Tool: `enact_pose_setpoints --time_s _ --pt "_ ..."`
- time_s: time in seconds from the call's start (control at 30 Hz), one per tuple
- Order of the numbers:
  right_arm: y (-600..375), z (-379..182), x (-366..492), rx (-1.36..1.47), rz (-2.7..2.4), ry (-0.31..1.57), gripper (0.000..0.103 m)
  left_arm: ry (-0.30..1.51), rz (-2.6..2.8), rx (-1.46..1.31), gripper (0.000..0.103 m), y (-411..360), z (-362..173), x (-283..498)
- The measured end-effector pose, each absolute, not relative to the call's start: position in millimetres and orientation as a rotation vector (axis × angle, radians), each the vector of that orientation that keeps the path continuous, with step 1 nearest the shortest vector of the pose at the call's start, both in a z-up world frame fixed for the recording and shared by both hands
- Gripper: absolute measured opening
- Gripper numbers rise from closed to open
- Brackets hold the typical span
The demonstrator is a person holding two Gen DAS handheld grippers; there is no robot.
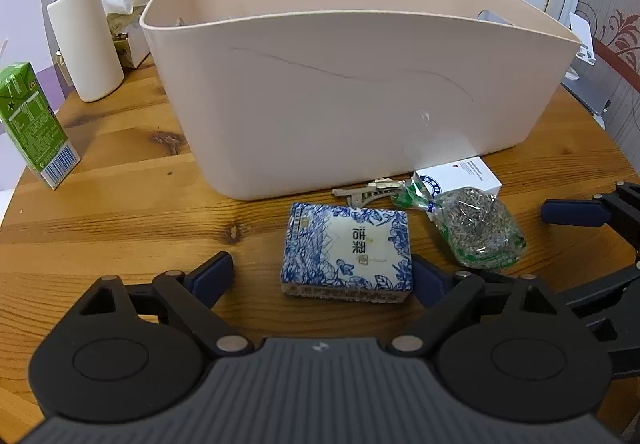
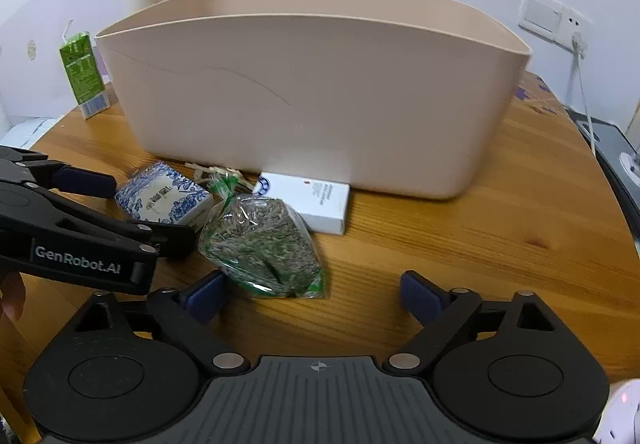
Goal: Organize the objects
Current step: 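Grasp the blue-and-white packet with left tool while right tool grasps the green mesh bag, then carry packet and mesh bag into the basket and release both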
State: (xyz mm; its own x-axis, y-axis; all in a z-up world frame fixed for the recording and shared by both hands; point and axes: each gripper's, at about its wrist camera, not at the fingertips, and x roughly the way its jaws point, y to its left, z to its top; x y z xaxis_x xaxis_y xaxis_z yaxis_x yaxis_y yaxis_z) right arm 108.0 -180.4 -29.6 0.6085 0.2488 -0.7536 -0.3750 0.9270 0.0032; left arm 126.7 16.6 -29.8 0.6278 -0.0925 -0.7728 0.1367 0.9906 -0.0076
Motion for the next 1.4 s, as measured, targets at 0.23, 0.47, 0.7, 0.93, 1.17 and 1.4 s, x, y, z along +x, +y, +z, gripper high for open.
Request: enact_pose_setpoints --time_s 0.23,0.47,0.7,0.93,1.17,1.4 --pt "-170.9 -25.1 112.0 -0.174 0.415 0.821 0.059 0.87 -0.139 0.058 0.065 21.6 -25.5 128.0" --pt "-167.1 -21.8 105.9 -0.193 0.442 0.818 0.036 0.875 -0.141 0.054 0.065 26.9 -23.4 122.5" --pt "-169.8 -20.4 99.1 -0.2 0.431 0.812 0.032 0.878 -0.133 0.047 0.065 28.2 -21.7 118.5" --pt "-172.9 -8.2 88.1 -0.202 0.416 0.761 0.031 0.849 -0.136 0.049 0.065 30.3 -11.4 106.2" --pt "-182.8 20.6 75.3 -0.197 0.401 0.687 0.031 0.788 -0.142 0.038 0.065 34.1 16.4 89.6" --pt "-198.0 58.1 79.2 -0.166 0.367 0.597 0.031 0.69 -0.142 0.038 0.065 32.1 55.6 78.6"
